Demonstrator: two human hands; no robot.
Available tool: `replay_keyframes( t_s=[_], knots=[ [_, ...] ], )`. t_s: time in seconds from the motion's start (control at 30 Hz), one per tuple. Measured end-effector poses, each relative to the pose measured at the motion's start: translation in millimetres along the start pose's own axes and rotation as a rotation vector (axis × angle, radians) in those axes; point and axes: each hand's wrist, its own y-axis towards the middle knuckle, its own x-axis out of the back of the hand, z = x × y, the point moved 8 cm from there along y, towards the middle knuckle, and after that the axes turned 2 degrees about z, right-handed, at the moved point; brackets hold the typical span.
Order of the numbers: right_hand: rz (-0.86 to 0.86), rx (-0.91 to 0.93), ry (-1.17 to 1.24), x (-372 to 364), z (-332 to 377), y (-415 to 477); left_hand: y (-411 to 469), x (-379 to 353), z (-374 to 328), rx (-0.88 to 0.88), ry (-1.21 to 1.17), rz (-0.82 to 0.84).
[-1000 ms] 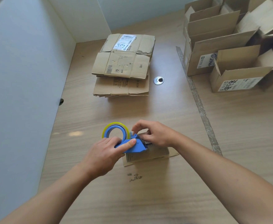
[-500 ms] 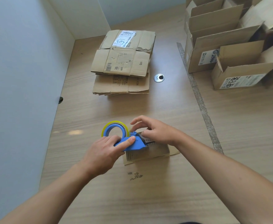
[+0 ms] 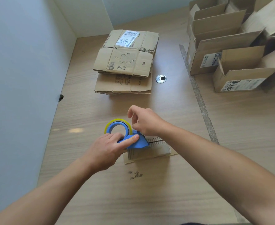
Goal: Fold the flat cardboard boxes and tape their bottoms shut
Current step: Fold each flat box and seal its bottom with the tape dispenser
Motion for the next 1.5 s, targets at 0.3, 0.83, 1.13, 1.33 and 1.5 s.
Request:
replay_keyframes(
  t_s=[0.3,0.83,1.13,1.33,1.5],
  knots=[
    [0.004,0.131,-0.116,9.4,3.7,-29.1,2.4,-5.9,2.9,0.009,0.002,0.076],
    [-0.217,0.089,-0.046,21.4,-42.2,-70.5,5.1,-5.6,10.8,0.03,-0.105,0.075],
    [-0.46,0.015,-0.04,53.5,-43.3,-124.4,14.0,-9.5,6.1,0.018,-0.128,0.136],
    [-0.508,-0.28,0.38,55.4,-100.4,-150.0,17.6,-4.5,-1.4,0.034,-0.08,0.1],
    [-0.458,-0.266,0.663,-2.3,-103.2,-119.5,15.7,-3.3,1.7,0.111,-0.13,0.139]
  ],
)
